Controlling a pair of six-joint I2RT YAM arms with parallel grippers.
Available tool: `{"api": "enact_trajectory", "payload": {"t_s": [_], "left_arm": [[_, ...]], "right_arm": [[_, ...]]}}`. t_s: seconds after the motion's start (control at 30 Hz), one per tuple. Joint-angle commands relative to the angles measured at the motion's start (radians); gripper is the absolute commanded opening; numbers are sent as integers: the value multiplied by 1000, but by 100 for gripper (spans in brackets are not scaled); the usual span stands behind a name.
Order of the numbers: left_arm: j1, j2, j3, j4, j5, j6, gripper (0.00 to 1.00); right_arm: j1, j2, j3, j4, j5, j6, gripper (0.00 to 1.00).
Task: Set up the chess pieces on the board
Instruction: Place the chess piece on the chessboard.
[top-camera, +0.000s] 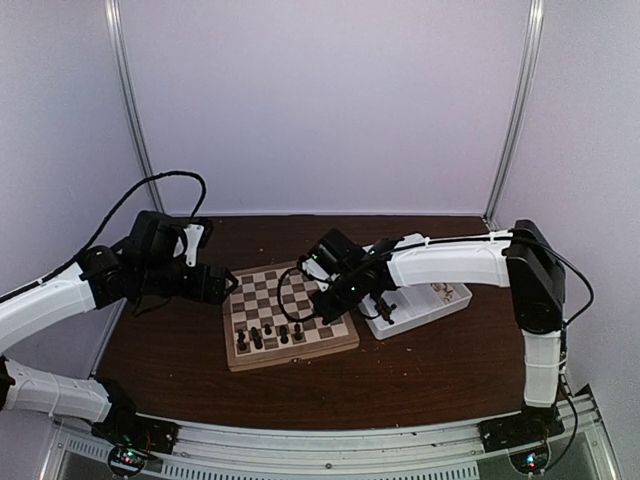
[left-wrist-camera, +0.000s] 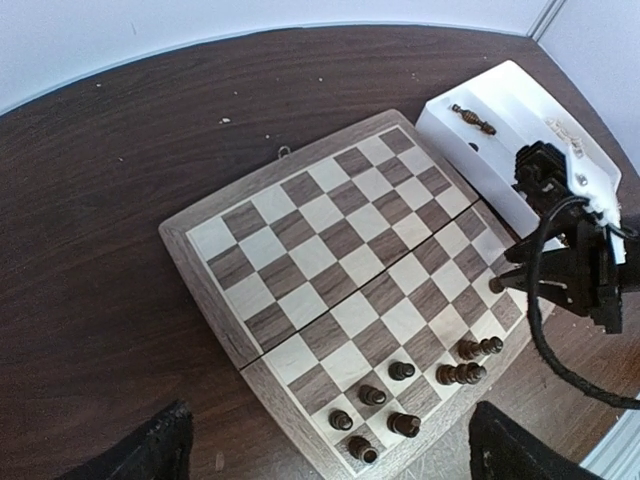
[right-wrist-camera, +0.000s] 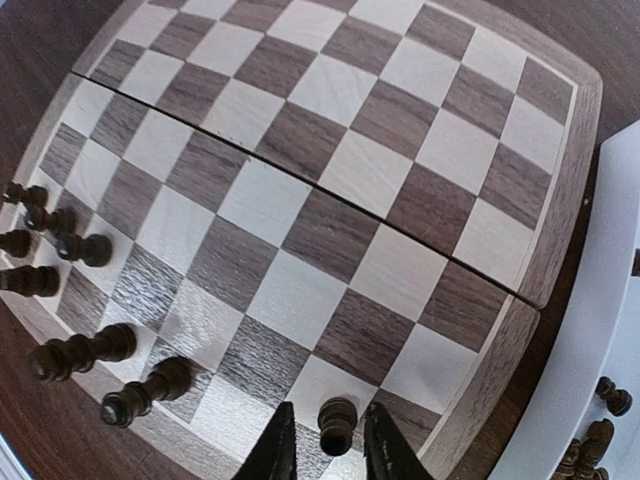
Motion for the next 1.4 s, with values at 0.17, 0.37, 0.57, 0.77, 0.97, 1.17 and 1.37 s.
{"api": "enact_trajectory", "payload": {"t_s": [0.17,0.37,0.57,0.77,0.97,1.17,1.37], "left_arm": [[5,124,140,-62,81,55,89],[-5,254,209,-63,193,6,84],[-87,403,330,-91,196,-9,83],[-179,548,465,-139,126,-4,81],[-233,712,624,-222,105,-6,76],[-258,823,730,-259,57,-20,68],[-271,902,769,-242,75,-31,64]], "right_arm": [[-20,-237,-154,226,19,48,24],[-139,-405,-367,407,-23,125,23],[-277,-525,-536,527,-28,147,25],[-366,-564,-683,671,-26,173,26],[-379,-583,-820,841,38,163,39],[-378,-578,-873,912,37,164,56],[-378,-582,-877,913,73,161,79]]}}
